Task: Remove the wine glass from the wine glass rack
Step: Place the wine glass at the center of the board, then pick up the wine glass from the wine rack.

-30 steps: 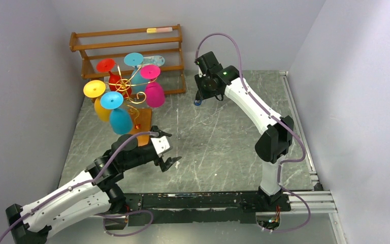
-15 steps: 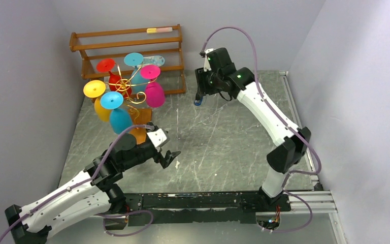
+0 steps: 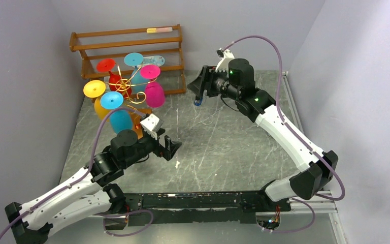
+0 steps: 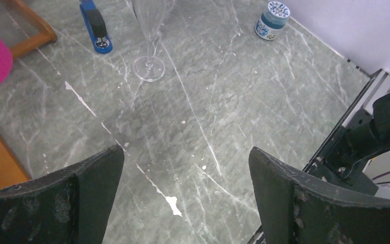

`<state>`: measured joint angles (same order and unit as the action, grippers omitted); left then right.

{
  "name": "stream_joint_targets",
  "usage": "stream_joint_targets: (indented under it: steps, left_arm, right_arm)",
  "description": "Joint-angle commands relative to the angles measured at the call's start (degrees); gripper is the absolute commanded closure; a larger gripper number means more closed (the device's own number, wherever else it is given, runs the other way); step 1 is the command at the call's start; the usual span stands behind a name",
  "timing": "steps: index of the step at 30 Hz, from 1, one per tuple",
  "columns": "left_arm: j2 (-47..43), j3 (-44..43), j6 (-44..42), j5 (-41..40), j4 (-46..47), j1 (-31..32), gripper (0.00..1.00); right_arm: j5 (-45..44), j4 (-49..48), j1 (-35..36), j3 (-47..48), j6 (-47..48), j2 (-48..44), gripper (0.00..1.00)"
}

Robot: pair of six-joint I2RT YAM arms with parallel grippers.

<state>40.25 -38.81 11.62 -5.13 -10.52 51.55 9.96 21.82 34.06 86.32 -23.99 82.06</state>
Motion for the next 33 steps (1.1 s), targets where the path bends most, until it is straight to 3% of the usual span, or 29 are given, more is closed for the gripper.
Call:
stream_joint_targets:
  steps: [1,7,18,25,33]
  left_arm:
    - [-1.32,2.61,5.83,-1.72,-2.03,-0.34,0.03]
    - [-0.74,8.26,2.47,6.41,2.09,-0.39,0.03]
    - [-0.91,7.20,-2.65,13.40,-2.07,-0.35,0.03]
    - [0.79,5.27,-6.74,15.95,-3.79,-0.37,0.03]
    - [1.41,5.23,-6.82,13.31,-3.31,-0.35,0.03]
  right_arm:
    - [7.55,-21.93,-0.20,-3.43,-15.98,0.33,0.32]
    - [14.32,-21.24,-0.01,6.55,-23.26,11.36,0.33]
    - [20.71,-24.54,0.92,13.80,-28.49,22.28,0.34]
    - [21.99,-24.18,1.73,16.52,-29.28,26.20,0.40]
    - [22.06,-25.54,1.62,19.08,-31.53,29.76,0.47]
